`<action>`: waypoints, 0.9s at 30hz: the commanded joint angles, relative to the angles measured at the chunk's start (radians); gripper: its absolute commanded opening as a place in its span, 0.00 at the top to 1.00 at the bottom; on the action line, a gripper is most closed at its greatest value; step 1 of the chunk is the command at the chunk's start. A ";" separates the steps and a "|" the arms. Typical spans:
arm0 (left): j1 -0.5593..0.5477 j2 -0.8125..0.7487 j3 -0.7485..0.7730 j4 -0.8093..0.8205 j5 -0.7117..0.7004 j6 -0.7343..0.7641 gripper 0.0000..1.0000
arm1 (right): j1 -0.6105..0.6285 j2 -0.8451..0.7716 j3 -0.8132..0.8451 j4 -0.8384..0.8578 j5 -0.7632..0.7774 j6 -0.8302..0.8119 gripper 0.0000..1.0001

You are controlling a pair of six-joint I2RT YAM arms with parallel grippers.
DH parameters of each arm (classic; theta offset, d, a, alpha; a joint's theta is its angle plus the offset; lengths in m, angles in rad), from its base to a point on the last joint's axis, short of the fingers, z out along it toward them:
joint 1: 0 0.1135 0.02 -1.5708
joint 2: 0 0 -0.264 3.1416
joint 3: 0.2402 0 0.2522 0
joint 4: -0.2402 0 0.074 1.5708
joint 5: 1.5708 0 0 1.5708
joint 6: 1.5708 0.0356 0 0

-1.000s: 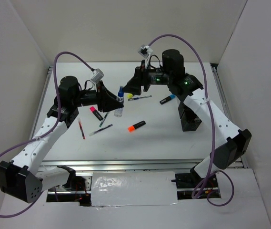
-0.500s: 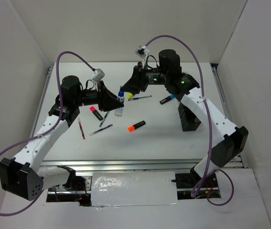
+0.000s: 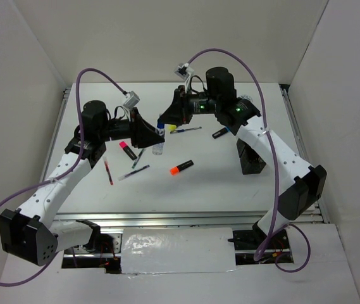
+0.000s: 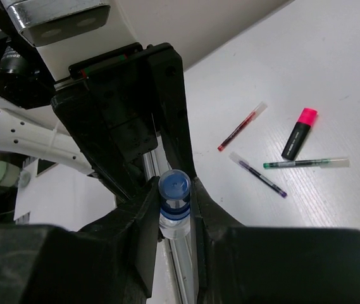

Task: Sort the stationery into containers
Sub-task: Place the stationery in the storage box.

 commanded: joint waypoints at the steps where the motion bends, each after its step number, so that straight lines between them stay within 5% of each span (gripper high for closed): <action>1: -0.003 -0.007 0.008 0.012 -0.007 0.029 0.51 | 0.010 -0.009 0.030 0.025 -0.005 -0.020 0.95; 5: 0.000 -0.004 0.021 -0.037 -0.041 0.049 0.04 | -0.013 -0.060 -0.014 -0.006 0.029 -0.073 1.00; 6: 0.017 0.000 0.037 -0.038 -0.041 0.052 0.01 | -0.030 -0.087 -0.031 -0.004 0.021 -0.074 1.00; 12: 0.167 0.062 0.158 -0.159 -0.041 0.026 0.01 | -0.284 -0.262 -0.218 -0.024 0.055 -0.130 1.00; 17: 0.258 0.097 0.166 -0.209 -0.116 0.018 0.01 | -0.490 -0.438 -0.436 -0.012 0.259 -0.259 1.00; 27: 0.157 0.010 0.083 -0.186 -0.452 0.098 0.01 | -0.674 -0.653 -0.749 0.104 0.556 -0.420 1.00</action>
